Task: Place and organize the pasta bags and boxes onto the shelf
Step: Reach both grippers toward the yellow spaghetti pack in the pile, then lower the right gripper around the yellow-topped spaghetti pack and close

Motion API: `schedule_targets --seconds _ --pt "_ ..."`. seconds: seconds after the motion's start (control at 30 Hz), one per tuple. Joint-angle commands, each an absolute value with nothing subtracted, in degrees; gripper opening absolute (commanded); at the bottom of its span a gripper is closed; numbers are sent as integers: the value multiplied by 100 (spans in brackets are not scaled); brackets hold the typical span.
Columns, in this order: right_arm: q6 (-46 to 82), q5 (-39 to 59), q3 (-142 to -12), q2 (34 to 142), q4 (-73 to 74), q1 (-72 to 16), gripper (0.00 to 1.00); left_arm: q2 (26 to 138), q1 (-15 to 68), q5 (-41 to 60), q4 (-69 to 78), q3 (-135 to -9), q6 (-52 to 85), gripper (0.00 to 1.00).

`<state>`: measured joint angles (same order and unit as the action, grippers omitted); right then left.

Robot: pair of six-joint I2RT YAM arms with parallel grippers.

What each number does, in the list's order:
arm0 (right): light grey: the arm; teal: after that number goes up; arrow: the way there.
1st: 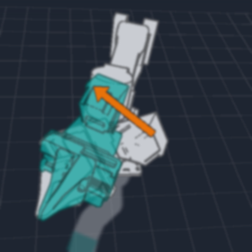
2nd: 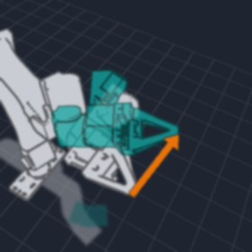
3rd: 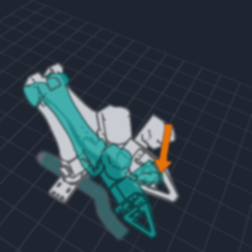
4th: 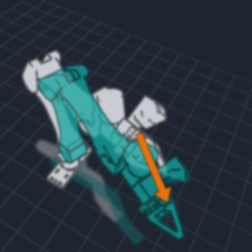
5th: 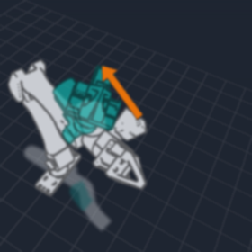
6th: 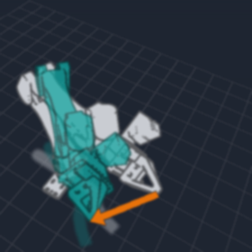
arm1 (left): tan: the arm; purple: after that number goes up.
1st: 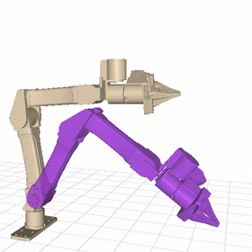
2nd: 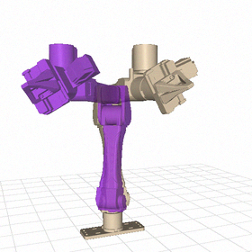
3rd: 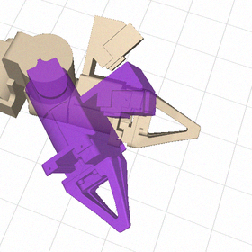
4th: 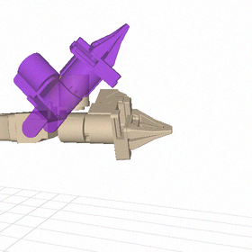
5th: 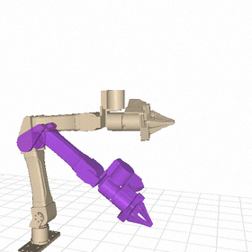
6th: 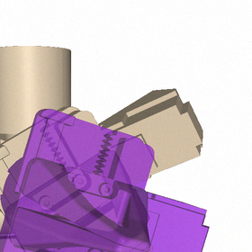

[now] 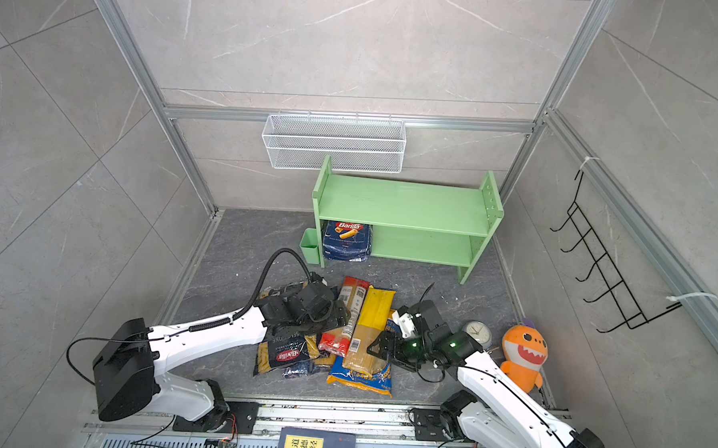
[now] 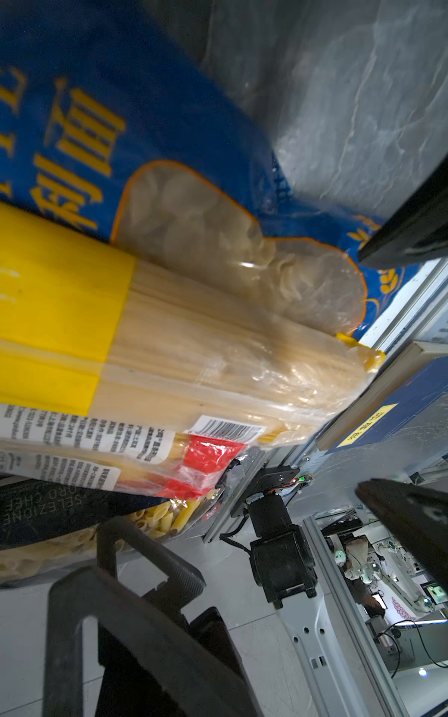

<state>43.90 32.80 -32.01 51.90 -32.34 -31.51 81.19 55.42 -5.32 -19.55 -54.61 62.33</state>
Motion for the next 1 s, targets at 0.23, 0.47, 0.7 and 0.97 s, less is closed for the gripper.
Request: schedule_targets --seconds 0.23,0.47,0.7,0.97 --pt "4807 3508 -3053 5895 -1957 -3236 81 7696 5248 -198 -1946 -5292 6021 63" --pt "5129 3454 -2787 6314 -1289 -3409 80 7529 4951 -10 -2052 -5179 5907 59" --pt "5214 3379 -2755 6738 -847 -3557 82 7477 4762 135 -2192 -5158 5803 63" --pt "5635 3268 -2769 7297 69 -3938 80 7449 4577 307 -2411 -5264 5683 64"
